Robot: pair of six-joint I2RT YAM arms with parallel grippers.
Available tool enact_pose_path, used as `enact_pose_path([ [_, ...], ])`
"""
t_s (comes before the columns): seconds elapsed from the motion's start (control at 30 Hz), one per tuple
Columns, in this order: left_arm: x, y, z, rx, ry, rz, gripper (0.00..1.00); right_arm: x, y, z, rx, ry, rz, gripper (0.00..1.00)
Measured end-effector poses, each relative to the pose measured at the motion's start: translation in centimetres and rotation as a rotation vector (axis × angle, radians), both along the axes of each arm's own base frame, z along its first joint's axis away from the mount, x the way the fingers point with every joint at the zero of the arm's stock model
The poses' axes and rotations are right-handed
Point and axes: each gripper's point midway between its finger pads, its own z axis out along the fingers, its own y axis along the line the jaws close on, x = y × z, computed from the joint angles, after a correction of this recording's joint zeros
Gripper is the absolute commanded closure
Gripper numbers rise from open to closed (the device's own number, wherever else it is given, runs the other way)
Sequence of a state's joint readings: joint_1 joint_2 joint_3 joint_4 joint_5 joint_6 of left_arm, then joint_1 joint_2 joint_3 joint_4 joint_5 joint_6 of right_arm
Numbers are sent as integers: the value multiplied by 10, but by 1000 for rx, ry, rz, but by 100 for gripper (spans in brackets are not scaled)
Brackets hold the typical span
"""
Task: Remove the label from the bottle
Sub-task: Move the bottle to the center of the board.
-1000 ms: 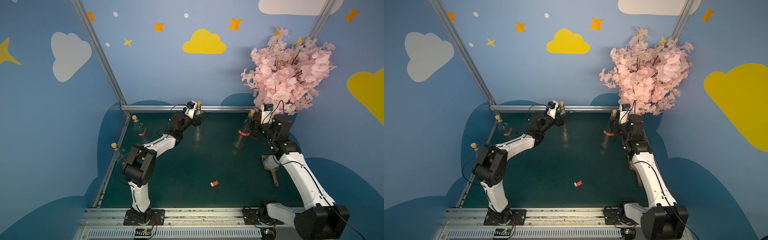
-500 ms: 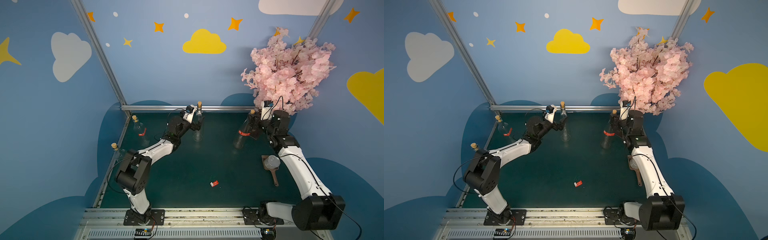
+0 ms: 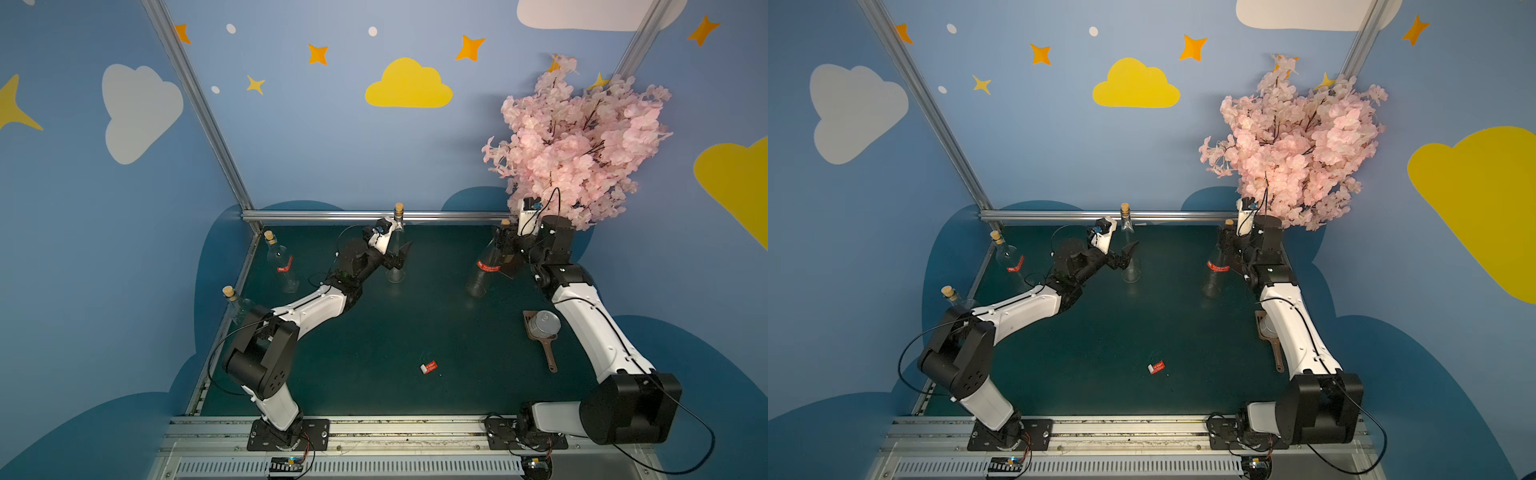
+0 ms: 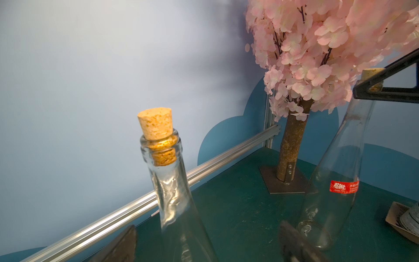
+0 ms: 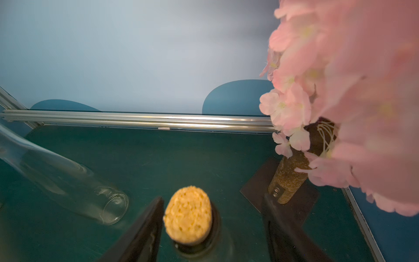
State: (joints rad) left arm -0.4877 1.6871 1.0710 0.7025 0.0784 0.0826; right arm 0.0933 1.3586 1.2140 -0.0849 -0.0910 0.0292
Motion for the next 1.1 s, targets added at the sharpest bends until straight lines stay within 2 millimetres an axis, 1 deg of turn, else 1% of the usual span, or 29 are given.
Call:
enact_pose_path([
  [0.3, -8, -2, -12, 18, 29, -8, 4, 9, 1, -6, -17, 4, 5, 41],
  [0.47, -12, -1, -11, 22, 27, -5, 4, 14, 2, -7, -27, 6, 10, 52],
  [0.83, -15, 3, -7, 20, 21, 12, 4, 13, 7, -6, -24, 4, 40, 76],
  [0.97, -19, 4, -10, 25, 30, 20, 4, 12, 13, -6, -26, 4, 50, 82],
  [1.1, -25, 6, -12, 26, 40, 25, 4, 8, 28, -6, -44, 3, 73, 86],
])
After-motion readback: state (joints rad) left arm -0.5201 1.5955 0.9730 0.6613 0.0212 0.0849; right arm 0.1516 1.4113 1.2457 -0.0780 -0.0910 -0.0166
